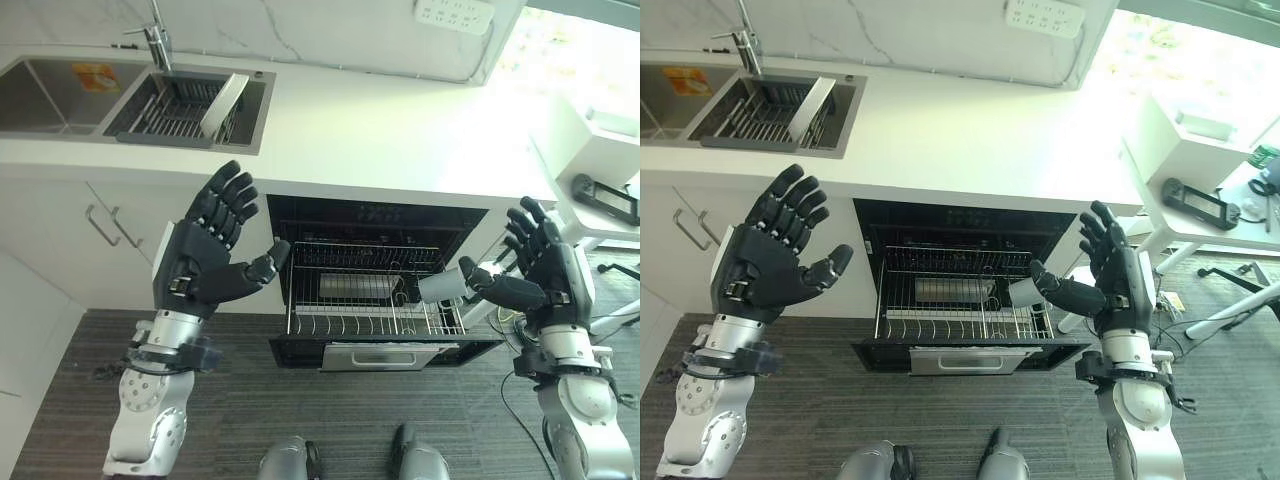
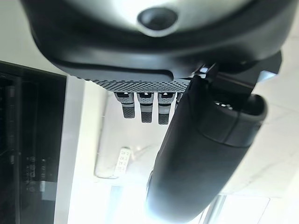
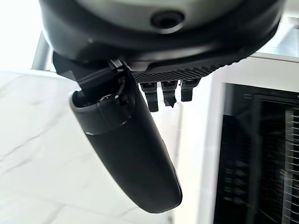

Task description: Place the dishes in the dishwasher.

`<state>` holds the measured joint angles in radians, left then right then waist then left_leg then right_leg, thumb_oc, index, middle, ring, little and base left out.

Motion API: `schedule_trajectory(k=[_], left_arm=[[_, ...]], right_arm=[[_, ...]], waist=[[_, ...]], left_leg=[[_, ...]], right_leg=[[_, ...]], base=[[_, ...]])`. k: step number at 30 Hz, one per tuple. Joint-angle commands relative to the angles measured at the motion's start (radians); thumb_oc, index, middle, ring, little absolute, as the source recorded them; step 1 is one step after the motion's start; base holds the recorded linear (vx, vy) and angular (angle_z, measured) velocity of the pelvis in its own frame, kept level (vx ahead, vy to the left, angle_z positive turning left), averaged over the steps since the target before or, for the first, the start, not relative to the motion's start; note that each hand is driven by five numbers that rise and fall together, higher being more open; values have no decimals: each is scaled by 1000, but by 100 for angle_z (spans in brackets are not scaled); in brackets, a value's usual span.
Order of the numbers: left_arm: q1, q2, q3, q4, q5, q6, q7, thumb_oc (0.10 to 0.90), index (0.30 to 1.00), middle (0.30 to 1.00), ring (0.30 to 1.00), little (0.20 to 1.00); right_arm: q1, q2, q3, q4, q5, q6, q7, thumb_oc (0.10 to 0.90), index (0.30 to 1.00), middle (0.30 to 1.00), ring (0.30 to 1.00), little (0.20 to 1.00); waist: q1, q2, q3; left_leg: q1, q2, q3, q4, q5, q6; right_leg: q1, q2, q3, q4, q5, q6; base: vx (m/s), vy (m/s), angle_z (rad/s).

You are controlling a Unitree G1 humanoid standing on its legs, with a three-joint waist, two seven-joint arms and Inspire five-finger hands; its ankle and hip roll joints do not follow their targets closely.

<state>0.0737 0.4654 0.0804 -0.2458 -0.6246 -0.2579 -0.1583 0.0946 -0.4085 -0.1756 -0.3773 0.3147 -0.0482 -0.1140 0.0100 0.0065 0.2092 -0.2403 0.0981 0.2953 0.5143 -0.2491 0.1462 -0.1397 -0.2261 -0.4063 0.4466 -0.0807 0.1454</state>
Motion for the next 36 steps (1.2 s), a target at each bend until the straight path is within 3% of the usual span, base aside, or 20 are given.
schedule_trajectory(k=[1,3,5,6,8,9,10,11,13,16,18,22,26,29,30,31,34,36], left_arm=[[-120,17,6,-138,-36,-90,-42,800,900,900,900,900],[-126,10,3,-136,-9,-97,-15,800,900,900,900,900],[-108,-1,17,-139,-1,-107,13,800,900,900,900,900],[-74,-21,46,-149,-81,-95,-11,800,900,900,900,900],[-58,-36,46,-161,-61,-83,-35,800,900,900,900,900],[-56,-40,27,-181,-22,-74,-30,800,900,900,900,900],[-56,-39,24,-188,-21,-66,-34,800,900,900,900,900],[-47,-30,34,-192,-25,-62,-47,800,900,900,900,900],[-33,-22,41,-199,-15,-68,-44,800,900,900,900,900],[-2,-15,61,-210,-40,-77,-13,800,900,900,900,900],[-11,-19,64,-196,-62,-86,-2,800,900,900,900,900],[-41,-18,42,-181,-36,-95,-6,800,900,900,900,900],[-88,11,47,-154,-53,-90,-13,800,900,900,900,900],[-91,19,63,-147,-68,-69,-35,800,900,900,900,900],[-96,25,71,-147,-70,-50,-50,800,900,900,900,900],[-95,31,79,-147,-66,-39,-59,800,900,900,900,900],[-102,40,85,-151,-44,-25,-42,800,900,900,900,900],[-106,35,80,-154,-28,-26,-16,800,900,900,900,900]], right_arm=[[-109,-70,-76,-48,-29,-140,-62,800,900,900,900,900],[-118,-75,-74,-32,-20,-163,-58,800,900,900,900,900],[-98,-85,-88,-30,7,-174,-42,800,900,900,900,900],[-53,-81,-113,-55,28,-159,-24,800,900,900,900,900],[-37,-84,-113,-67,13,-161,-23,800,900,900,900,900],[-35,-102,-118,-74,18,-157,-40,800,900,900,900,900],[-42,-114,-121,-79,27,-150,-52,800,900,900,900,900],[-55,-128,-127,-90,48,-125,-57,800,900,900,900,900],[-58,-136,-131,-98,61,-111,-53,800,900,900,900,900],[-42,-158,-137,-112,75,-94,-32,800,900,900,900,900],[-64,-178,-136,-108,66,-61,-41,800,900,900,900,900],[-86,-182,-132,-99,70,-54,-67,800,900,900,900,900],[-94,-184,-136,-84,68,-73,-86,800,900,900,900,900],[-52,-154,-158,-92,102,-98,-79,800,900,900,900,900],[-15,-120,-176,-102,121,-106,-55,800,900,900,900,900],[-13,-100,-173,-102,116,-101,-37,800,900,900,900,900],[-47,-71,-134,-81,114,-106,-12,800,900,900,900,900],[-75,-61,-111,-64,96,-103,-8,800,900,900,900,900]], waist=[[-19,3,12],[-13,-10,11],[-15,-17,7],[-19,-22,-8],[-21,-34,-9],[-14,-54,8],[-11,-64,18],[-17,-62,26],[-26,-51,24],[-40,-19,-2],[-51,5,-26],[-61,18,-38],[-72,29,-55],[-68,19,-62],[-55,0,-66],[-41,-6,-66],[1,0,-58],[12,5,-51]], left_leg=[[141,-48,-158,-214,-31,-84],[138,-59,-144,-214,-24,-94],[150,-71,-142,-214,-16,-107],[167,-72,-113,-214,-11,-107],[196,-77,-72,-214,0,-107],[222,-94,-42,-214,27,-130],[223,-83,-22,-214,38,-145],[227,-26,-8,-214,42,-163],[227,14,-17,-214,49,-173],[191,74,-94,-214,68,-209],[134,138,-199,-214,101,-250],[102,186,-238,-214,117,-274],[131,139,-205,-214,57,-259],[138,79,-203,-214,36,-231],[138,25,-199,-214,19,-198],[142,8,-186,-214,8,-179],[158,7,-148,-214,-5,-154],[166,11,-135,-214,-11,-143]], right_leg=[[98,156,114,-106,-9,3],[95,174,86,-147,-26,-18],[101,185,126,-147,-107,-51],[106,186,131,-147,-133,-67],[111,170,124,-147,-141,-85],[127,145,127,-147,-135,-94],[137,129,120,-147,-132,-98],[149,124,117,-147,-138,-105],[150,130,120,-147,-142,-105],[138,144,147,-147,-155,-105],[125,144,190,-147,-166,-109],[117,115,212,-147,-174,-99],[89,15,231,-147,-121,-8],[82,-41,236,-147,-48,26],[70,-93,222,-147,53,39],[67,-113,186,-147,118,45],[114,-116,78,-147,139,34],[127,-82,53,-147,127,27]], base=[[5,-100,-16],[15,-128,0],[195,-191,-28],[274,-237,-7],[207,-222,19],[140,-175,-8],[158,-94,-14],[100,2,6],[106,123,0],[132,241,-8],[170,432,-26],[79,366,-53],[54,617,-35],[60,553,-7],[77,704,-7],[63,650,-7],[17,329,-18],[14,188,-58]])
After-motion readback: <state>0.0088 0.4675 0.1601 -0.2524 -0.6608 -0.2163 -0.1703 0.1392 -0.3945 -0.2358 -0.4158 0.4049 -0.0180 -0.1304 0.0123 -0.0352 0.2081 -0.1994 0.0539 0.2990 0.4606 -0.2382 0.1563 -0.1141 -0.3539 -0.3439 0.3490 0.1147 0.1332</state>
